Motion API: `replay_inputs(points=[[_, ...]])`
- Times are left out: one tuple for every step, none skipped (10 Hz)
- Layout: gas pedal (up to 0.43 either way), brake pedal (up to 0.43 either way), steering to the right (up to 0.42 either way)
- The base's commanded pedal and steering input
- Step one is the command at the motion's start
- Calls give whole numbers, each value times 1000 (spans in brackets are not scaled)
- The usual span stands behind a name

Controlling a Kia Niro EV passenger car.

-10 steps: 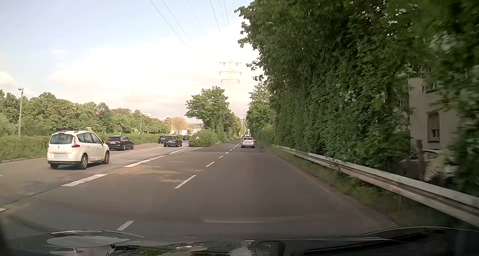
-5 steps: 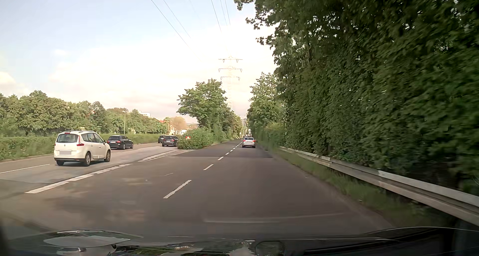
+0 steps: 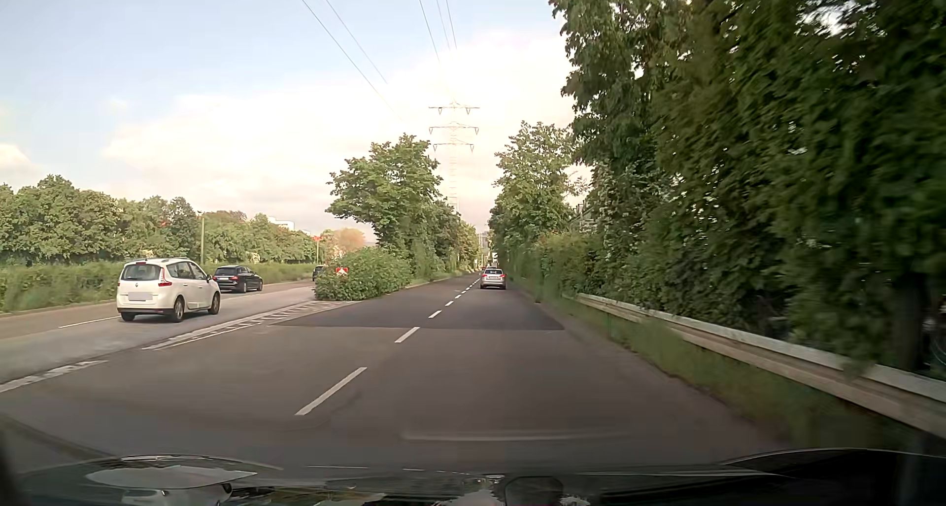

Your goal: Follow the waypoints while adhering to traffic rules and regulations

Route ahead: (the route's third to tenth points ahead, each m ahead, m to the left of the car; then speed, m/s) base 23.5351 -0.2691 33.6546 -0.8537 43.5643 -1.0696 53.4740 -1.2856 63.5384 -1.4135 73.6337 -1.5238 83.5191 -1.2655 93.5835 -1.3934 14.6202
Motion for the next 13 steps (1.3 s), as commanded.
replay_inputs(points=[[138, 0, 0], [138, 0, 0], [138, 0, 0], [138, 0, 0], [138, 0, 0], [138, 0, 0], [138, 0, 0], [138, 0, 0], [138, 0, 0], [138, 0, 0], [138, 0, 0], [138, 0, 1], [138, 0, 1]])
